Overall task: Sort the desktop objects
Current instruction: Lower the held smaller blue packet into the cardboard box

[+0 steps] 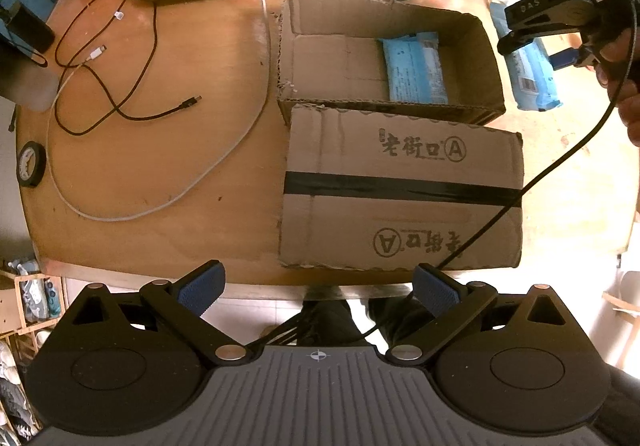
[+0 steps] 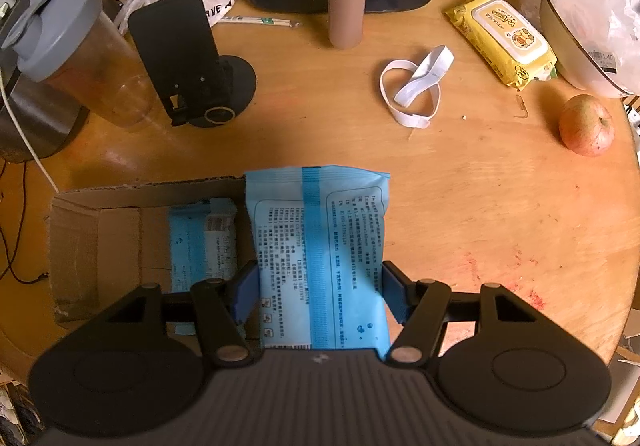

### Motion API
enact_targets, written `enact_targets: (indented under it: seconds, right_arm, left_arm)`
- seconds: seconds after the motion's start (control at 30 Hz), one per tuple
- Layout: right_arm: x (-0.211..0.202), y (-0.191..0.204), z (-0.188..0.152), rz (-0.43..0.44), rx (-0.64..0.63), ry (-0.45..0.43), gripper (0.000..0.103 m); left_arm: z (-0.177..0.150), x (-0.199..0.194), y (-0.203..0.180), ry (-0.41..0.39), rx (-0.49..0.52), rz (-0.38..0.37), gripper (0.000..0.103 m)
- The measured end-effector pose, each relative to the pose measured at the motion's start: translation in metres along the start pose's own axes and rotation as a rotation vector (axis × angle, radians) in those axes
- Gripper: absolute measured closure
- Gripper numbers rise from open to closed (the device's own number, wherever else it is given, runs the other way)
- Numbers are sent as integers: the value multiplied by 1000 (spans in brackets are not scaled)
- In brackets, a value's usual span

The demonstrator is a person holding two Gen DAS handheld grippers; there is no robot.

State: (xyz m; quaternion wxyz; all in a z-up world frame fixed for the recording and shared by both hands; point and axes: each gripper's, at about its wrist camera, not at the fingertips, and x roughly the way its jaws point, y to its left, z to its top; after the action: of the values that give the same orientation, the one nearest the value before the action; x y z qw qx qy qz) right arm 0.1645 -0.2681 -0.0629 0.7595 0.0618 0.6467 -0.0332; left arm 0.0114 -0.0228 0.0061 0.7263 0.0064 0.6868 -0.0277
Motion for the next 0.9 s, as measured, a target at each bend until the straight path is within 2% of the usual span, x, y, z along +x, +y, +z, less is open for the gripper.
enact_targets:
  seconds: [0.9]
  right_arm:
    - [-3, 41, 1, 10, 5, -16, 40]
  left_arm:
    - [0, -1, 27, -11, -7, -11, 0]
